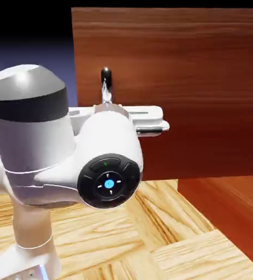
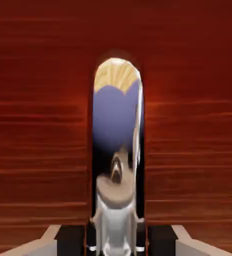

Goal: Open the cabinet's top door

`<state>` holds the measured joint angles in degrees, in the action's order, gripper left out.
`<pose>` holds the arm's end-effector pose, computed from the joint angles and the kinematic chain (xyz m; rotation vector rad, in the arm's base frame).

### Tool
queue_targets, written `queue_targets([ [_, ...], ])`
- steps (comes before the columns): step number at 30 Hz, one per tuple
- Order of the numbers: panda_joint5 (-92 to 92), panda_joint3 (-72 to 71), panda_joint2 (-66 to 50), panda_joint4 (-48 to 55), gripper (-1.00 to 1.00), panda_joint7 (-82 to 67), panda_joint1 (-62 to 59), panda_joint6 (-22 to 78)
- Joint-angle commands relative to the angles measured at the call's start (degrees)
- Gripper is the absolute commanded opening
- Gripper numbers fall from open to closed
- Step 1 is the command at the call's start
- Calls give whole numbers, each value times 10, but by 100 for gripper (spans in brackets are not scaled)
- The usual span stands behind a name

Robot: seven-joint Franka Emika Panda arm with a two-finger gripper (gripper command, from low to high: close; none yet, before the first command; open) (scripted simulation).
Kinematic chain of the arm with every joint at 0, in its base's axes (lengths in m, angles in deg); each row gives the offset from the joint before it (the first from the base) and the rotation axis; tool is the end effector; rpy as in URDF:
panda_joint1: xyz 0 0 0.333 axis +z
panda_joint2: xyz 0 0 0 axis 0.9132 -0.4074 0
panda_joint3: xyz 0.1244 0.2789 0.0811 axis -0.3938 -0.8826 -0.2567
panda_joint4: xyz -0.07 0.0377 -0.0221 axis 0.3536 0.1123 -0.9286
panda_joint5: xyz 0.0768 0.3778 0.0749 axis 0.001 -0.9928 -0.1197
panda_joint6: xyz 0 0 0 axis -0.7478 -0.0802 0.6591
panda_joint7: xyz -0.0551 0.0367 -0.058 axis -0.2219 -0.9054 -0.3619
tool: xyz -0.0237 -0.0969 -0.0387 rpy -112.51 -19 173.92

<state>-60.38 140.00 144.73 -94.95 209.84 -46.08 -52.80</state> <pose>0.1422 -0.3534 0.5891 -0.4624 1.7659 1.5757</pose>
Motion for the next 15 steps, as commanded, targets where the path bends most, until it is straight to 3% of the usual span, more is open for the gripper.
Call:
queue_targets([
  [1,5,10,0,21,-100,4,17,16],
  [15,37,103,22,311,-100,76,247,204],
])
